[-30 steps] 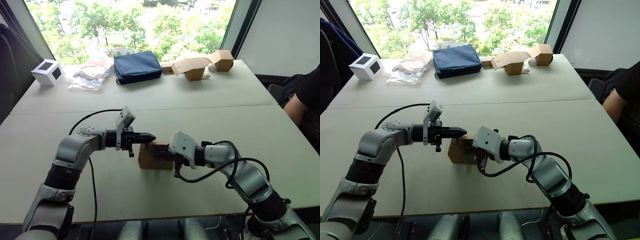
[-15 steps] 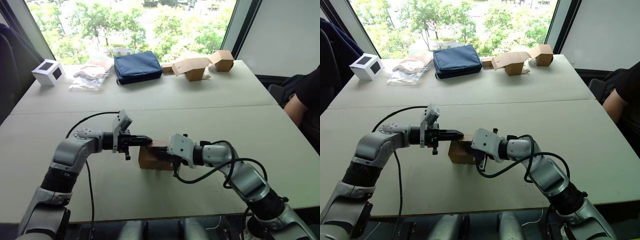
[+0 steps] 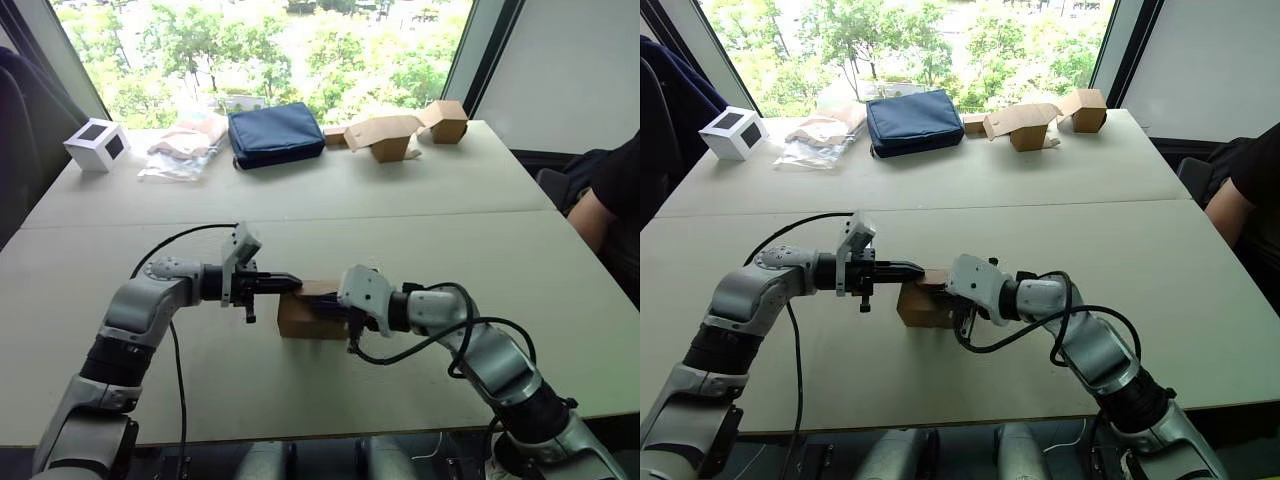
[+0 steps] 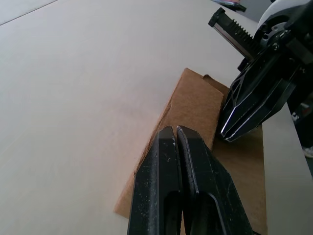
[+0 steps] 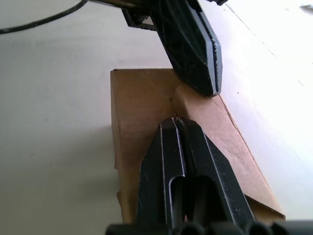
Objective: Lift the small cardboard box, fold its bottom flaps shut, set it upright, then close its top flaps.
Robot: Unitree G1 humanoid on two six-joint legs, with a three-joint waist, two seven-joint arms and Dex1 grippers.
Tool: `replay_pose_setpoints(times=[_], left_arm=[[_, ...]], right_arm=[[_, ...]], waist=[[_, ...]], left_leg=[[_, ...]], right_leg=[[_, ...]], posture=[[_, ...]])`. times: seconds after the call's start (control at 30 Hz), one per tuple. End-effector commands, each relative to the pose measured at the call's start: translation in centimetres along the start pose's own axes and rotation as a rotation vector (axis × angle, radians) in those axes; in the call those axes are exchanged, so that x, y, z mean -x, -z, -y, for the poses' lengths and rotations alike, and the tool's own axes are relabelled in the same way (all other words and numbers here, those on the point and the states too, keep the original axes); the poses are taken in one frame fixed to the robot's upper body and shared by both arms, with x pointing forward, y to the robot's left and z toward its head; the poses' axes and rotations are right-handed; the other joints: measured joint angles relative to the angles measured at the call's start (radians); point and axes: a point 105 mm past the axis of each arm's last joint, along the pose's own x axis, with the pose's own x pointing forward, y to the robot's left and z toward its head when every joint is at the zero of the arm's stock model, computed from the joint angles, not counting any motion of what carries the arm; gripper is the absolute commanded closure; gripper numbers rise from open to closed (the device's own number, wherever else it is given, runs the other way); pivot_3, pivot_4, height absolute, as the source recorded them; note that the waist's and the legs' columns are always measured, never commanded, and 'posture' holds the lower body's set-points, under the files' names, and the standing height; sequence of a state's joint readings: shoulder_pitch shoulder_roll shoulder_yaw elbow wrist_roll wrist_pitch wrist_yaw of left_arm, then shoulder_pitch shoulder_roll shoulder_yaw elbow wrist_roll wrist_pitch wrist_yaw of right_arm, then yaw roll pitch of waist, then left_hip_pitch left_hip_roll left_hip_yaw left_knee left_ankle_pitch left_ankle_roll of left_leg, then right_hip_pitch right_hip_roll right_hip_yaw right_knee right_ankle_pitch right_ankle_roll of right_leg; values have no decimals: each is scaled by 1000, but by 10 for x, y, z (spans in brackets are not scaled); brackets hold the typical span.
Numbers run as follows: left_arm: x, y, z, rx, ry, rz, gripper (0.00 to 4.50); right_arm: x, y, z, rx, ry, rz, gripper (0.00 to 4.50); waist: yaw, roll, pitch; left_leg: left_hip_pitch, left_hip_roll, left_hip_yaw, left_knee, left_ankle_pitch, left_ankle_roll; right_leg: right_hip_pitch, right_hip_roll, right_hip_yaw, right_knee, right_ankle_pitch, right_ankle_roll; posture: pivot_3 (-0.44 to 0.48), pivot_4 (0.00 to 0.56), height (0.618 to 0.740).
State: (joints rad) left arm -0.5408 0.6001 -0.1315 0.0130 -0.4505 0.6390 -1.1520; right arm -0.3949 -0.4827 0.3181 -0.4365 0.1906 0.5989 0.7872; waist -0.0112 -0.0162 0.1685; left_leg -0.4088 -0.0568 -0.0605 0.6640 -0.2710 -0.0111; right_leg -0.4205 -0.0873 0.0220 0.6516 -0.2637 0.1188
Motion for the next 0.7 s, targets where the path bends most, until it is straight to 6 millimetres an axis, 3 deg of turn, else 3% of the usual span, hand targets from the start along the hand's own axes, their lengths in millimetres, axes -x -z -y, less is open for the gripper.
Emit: replay_pose_setpoints(times=[0.03,0.13,0.37,0.7], left_arm=[[-4,-4,8,-59,18,-13,4423],[-4,-5,10,-62,19,-6,4423],[-4,-12,15,-89,16,4,4423],[-11,-3,15,-159,-18,-64,4423]], right_arm=[[12,-26,14,-4,75,112,4500],[12,-19,21,30,111,63,4500],[10,-3,15,67,85,-16,4500],[6,8,11,102,45,-84,4500]], waist=[[0,0,0],[-1,0,0],[-1,0,0],[0,0,0]], left_leg=[[0,0,0,0,0,0],[0,0,0,0,0,0],[0,0,0,0,0,0],[0,0,0,0,0,0]], right_leg=[[0,0,0,0,0,0],[0,0,0,0,0,0],[0,0,0,0,0,0],[0,0,0,0,0,0]], posture=[[0,150,740],[0,150,740],[0,150,740],[0,150,740]])
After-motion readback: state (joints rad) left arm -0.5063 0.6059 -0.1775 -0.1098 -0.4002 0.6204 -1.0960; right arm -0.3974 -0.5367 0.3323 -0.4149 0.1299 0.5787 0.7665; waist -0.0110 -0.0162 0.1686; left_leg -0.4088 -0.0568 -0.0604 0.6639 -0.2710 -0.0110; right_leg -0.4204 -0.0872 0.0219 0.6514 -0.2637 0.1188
